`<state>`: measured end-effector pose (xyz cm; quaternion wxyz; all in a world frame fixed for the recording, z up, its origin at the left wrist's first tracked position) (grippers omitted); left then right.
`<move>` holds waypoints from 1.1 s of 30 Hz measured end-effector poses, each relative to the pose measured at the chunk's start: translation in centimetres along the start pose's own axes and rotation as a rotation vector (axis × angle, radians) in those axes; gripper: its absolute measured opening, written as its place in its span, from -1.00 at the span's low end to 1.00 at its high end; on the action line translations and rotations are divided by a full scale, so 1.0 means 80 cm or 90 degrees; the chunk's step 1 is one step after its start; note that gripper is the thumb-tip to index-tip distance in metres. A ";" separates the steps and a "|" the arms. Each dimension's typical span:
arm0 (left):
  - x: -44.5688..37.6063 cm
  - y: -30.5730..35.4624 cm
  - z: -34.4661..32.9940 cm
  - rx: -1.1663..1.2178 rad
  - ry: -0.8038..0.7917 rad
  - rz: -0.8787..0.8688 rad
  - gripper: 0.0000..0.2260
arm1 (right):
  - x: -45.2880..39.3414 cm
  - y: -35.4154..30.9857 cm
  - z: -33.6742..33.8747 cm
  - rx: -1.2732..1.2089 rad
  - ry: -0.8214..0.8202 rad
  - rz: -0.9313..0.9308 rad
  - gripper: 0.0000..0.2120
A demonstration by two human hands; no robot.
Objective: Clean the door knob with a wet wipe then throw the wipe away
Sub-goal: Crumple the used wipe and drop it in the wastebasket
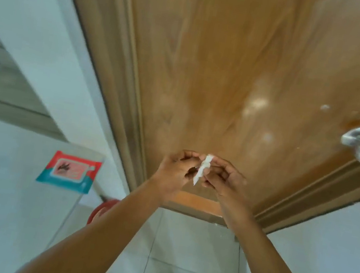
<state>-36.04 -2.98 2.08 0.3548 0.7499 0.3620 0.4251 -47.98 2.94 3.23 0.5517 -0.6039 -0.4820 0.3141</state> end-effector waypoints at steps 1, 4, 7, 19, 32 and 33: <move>0.008 -0.003 0.022 -0.025 0.017 -0.002 -0.93 | 0.003 0.013 -0.018 0.006 -0.003 -0.014 -0.78; 0.025 -0.021 0.085 -0.081 0.090 0.003 -0.91 | 0.007 0.061 -0.058 0.060 0.039 -0.041 -0.90; 0.033 -0.068 0.152 -0.107 0.154 0.035 -0.94 | 0.008 0.135 -0.086 0.157 0.078 -0.082 -0.89; 0.024 -0.307 0.392 -0.262 0.478 0.106 -0.90 | 0.013 0.464 -0.163 0.401 -0.042 -0.272 -0.90; -0.013 -0.404 0.510 -0.513 0.410 0.153 -0.79 | -0.009 0.617 -0.161 0.473 -0.200 -0.343 -0.71; -0.015 -0.400 0.504 -0.518 0.401 0.131 -0.83 | -0.009 0.610 -0.156 0.474 -0.183 -0.344 -0.73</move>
Point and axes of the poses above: each hand's wrist, its own x-axis away from the middle knuckle, its own z-axis out of the back of the hand, y = z × x, the point moved 7 cm from there along -x, towards the middle knuckle, and after that the axes turned 3 degrees about y, right-handed, at the moved point
